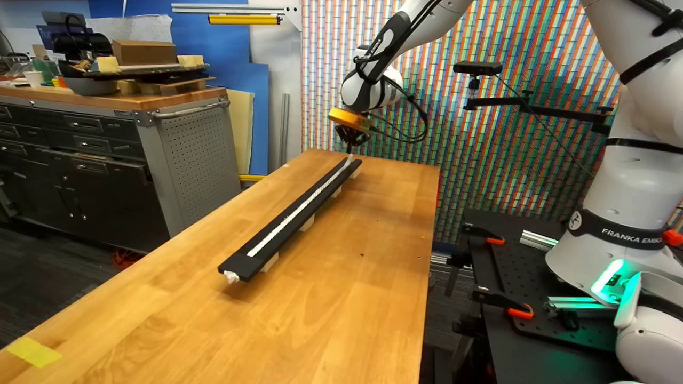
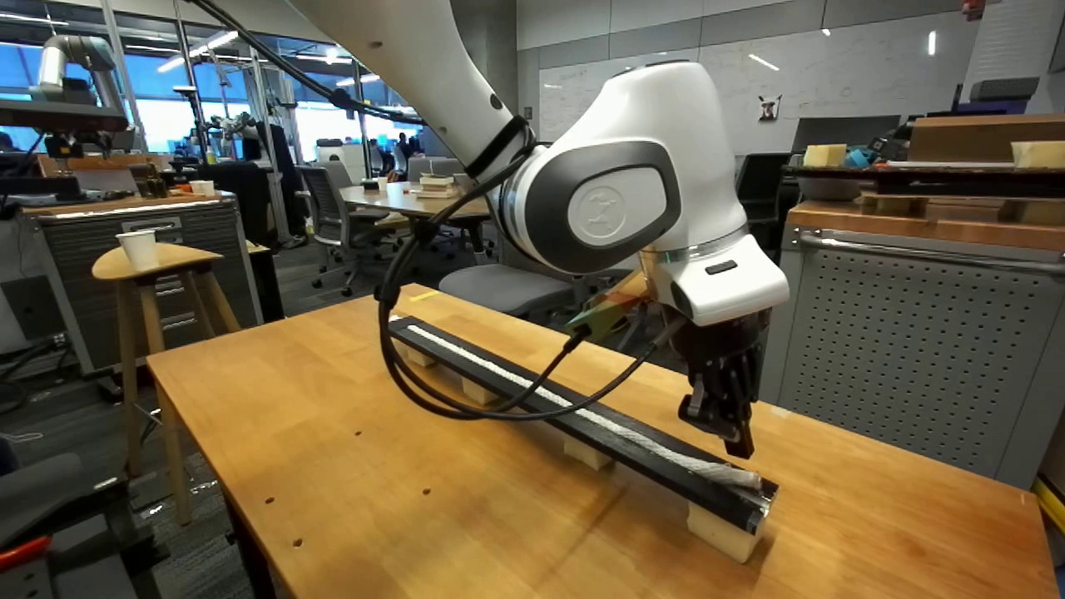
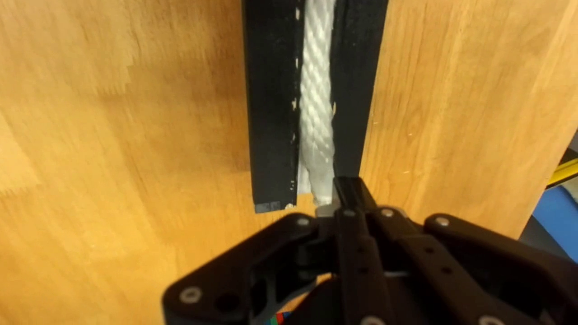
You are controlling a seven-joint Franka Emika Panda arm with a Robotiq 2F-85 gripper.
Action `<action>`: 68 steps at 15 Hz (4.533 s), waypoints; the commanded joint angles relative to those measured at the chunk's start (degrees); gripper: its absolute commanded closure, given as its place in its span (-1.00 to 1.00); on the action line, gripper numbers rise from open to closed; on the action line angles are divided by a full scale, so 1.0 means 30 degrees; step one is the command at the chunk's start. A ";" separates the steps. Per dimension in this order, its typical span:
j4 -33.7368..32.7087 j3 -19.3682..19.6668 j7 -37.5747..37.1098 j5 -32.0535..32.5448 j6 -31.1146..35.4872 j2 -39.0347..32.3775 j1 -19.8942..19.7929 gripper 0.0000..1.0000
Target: Pick up the rope and arrange it straight on the object
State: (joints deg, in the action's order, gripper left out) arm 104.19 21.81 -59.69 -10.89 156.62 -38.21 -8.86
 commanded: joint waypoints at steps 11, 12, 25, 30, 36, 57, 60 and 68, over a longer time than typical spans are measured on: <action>-0.0749 0.0870 -0.1498 0.0516 -0.0913 -0.1274 0.0433 1.00; -0.0861 0.0984 -0.1672 0.0618 -0.1053 -0.1424 0.0488 1.00; -0.3722 0.0197 -0.1745 0.0694 -0.3382 -0.2907 -0.0269 1.00; -0.3589 0.0553 -0.2029 0.1086 -0.2945 -0.2209 0.0312 1.00; -0.2963 0.0627 -0.1912 0.1449 -0.2614 -0.1724 0.0405 1.00; -0.2252 0.0116 -0.1708 0.1790 -0.4364 -0.1044 0.0762 1.00; -0.2730 0.0021 -0.1753 0.1679 -0.4252 -0.1636 0.0509 1.00; -0.3506 -0.0151 -0.1477 0.1437 -0.3966 -0.2291 -0.0223 1.00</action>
State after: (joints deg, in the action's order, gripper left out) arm 95.96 22.65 -64.39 -6.61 144.53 -43.61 -7.48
